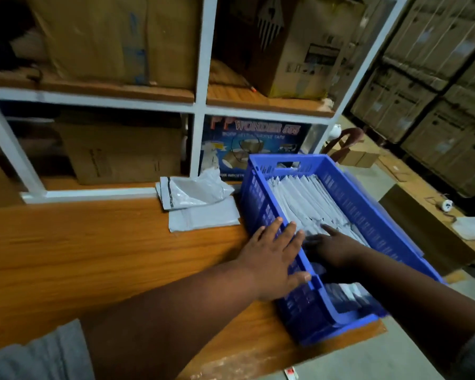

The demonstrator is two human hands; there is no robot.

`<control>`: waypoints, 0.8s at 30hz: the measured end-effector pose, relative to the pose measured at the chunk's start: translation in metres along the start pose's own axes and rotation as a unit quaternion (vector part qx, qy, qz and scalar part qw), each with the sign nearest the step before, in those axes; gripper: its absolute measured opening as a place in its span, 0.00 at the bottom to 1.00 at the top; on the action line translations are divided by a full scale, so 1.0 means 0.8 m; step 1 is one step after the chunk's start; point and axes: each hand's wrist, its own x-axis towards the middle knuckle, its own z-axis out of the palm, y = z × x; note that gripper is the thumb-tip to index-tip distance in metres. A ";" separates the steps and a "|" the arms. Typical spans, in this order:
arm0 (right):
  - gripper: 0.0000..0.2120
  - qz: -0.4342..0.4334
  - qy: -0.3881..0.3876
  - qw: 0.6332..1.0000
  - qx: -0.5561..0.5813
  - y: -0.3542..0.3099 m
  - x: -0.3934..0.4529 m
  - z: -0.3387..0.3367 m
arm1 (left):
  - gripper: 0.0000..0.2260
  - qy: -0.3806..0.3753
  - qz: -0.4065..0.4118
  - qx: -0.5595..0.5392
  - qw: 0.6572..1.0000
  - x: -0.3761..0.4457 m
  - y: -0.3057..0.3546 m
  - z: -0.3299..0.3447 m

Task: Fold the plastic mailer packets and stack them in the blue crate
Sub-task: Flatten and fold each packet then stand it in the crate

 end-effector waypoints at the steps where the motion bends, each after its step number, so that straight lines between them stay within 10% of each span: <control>1: 0.31 0.013 0.042 0.999 0.019 0.007 -0.004 -0.016 | 0.39 -0.004 0.008 -0.016 1.000 -0.004 -0.007 -0.008; 8: 0.12 0.040 0.299 0.953 -0.013 0.009 0.002 -0.137 | 0.15 0.069 -0.036 -0.039 0.996 -0.008 -0.084 -0.087; 16: 0.08 -0.015 0.331 0.941 0.070 -0.053 0.133 -0.208 | 0.14 0.115 -0.215 -0.043 0.969 -0.013 -0.211 -0.095; 24: 0.27 0.143 0.243 0.849 0.447 -0.130 0.273 -0.211 | 0.38 0.177 -0.508 -0.348 0.768 -0.030 -0.375 -0.026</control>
